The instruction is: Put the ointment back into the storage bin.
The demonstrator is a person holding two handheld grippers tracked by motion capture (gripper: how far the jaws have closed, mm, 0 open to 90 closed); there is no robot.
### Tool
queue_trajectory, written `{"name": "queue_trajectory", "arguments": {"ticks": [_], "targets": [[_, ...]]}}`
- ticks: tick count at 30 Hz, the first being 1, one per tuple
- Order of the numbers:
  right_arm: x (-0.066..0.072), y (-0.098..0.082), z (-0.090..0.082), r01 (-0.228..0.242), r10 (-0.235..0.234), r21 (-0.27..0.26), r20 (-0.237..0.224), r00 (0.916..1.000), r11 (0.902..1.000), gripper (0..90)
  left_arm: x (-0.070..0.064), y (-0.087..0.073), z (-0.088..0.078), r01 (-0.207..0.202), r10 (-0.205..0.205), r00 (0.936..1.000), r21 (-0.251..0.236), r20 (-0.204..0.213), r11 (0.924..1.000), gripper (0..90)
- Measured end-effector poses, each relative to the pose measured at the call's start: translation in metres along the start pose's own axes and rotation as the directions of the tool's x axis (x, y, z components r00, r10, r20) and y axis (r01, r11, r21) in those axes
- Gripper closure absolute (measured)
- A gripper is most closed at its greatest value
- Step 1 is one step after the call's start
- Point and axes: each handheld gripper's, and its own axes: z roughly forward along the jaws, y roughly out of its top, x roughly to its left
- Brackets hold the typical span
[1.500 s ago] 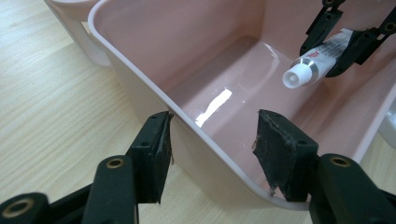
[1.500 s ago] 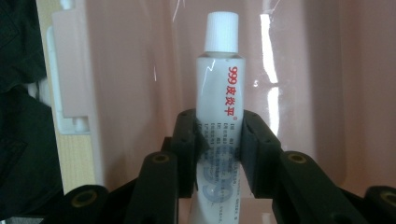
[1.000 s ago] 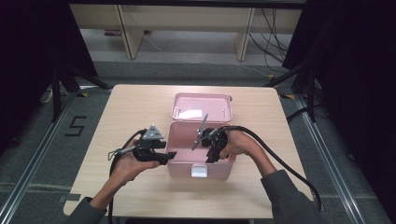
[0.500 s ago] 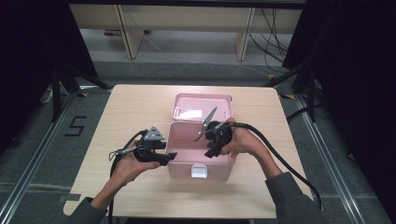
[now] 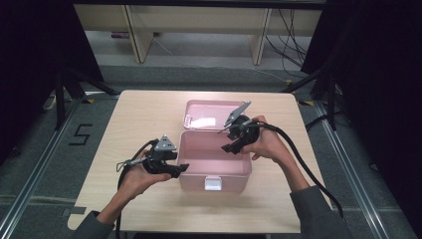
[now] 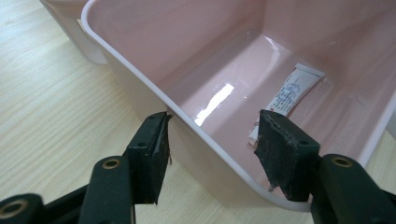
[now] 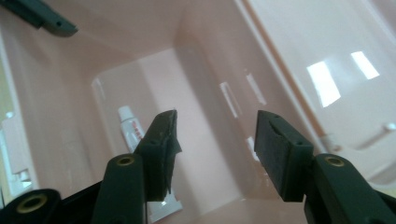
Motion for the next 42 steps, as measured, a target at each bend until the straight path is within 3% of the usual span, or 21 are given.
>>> {"name": "queue_trajectory", "arguments": {"ticks": [6, 7, 9, 14, 15, 19, 23, 28, 31, 35, 37, 41, 42], "targets": [[-0.006, -0.001, -0.011, -0.05, 0.052, -0.037, 0.047, 0.9975, 0.998, 48.9, -0.002, 0.0, 0.0, 0.005, -0.005, 0.9999, 0.003, 0.009, 1.0, 43.2], [-0.008, -0.001, -0.012, -0.034, 0.036, -0.042, 0.051, 0.9981, 0.9985, 48.5, -0.002, 0.0, 0.0, 0.005, -0.005, 1.0, 0.005, 0.007, 1.0, 43.1], [-0.009, -0.001, -0.014, -0.078, 0.082, -0.055, 0.074, 0.9939, 0.9954, 46.1, -0.003, 0.0, -0.001, 0.004, -0.004, 1.0, 0.005, 0.003, 1.0, 42.9], [-0.018, -0.002, -0.02, -0.099, 0.109, -0.087, 0.122, 0.9865, 0.9913, 43.5, -0.004, 0.0, 0.0, 0.003, -0.003, 0.9999, 0.01, 0.011, 0.9999, 42.0], [-0.02, -0.002, -0.02, -0.12, 0.132, -0.091, 0.135, 0.982, 0.9886, 43.3, -0.004, 0.0, 0.0, 0.008, -0.009, 0.9999, 0.01, 0.015, 0.9999, 41.8], [-0.025, -0.002, -0.022, -0.143, 0.16, -0.119, 0.142, 0.977, 0.9825, 41.5, -0.002, 0.001, -0.001, 0.02, -0.02, 0.9995, -0.002, 0.024, 0.9998, 40.7], [-0.03, -0.004, -0.026, -0.197, 0.221, -0.148, 0.17, 0.9603, 0.9692, 38.5, 0.002, 0.004, -0.008, 0.032, -0.031, 0.999, -0.021, 0.031, 0.9993, 37.8], [-0.038, -0.006, -0.026, -0.23, 0.264, -0.191, 0.182, 0.9471, 0.9543, 38.3, 0.01, 0.006, -0.012, 0.066, -0.065, 0.9977, -0.053, 0.021, 0.9964, 35.5], [-0.042, -0.009, -0.026, -0.252, 0.288, -0.192, 0.186, 0.9396, 0.9484, 37.9, 0.012, 0.008, -0.013, 0.076, -0.076, 0.997, -0.067, 0.017, 0.9948, 35.4], [-0.05, -0.014, -0.025, -0.309, 0.348, -0.208, 0.185, 0.9193, 0.9281, 37.7, 0.017, 0.014, -0.013, 0.082, -0.081, 0.9966, -0.071, 0.015, 0.9941, 35.1], [-0.054, -0.016, -0.023, -0.311, 0.355, -0.225, 0.193, 0.9145, 0.9233, 37.3, 0.021, 0.018, -0.013, 0.089, -0.088, 0.996, -0.083, 0.016, 0.9926, 35.1], [-0.06, -0.018, -0.025, -0.298, 0.346, -0.21, 0.245, 0.9057, 0.931, 36.8, 0.029, 0.023, -0.011, 0.098, -0.099, 0.9951, -0.094, -0.006, 0.9908, 35.1], [-0.062, -0.018, -0.024, -0.289, 0.337, -0.216, 0.239, 0.9104, 0.9327, 36.8, 0.031, 0.024, -0.01, 0.095, -0.096, 0.9953, -0.085, -0.008, 0.9918, 35.1]]}}
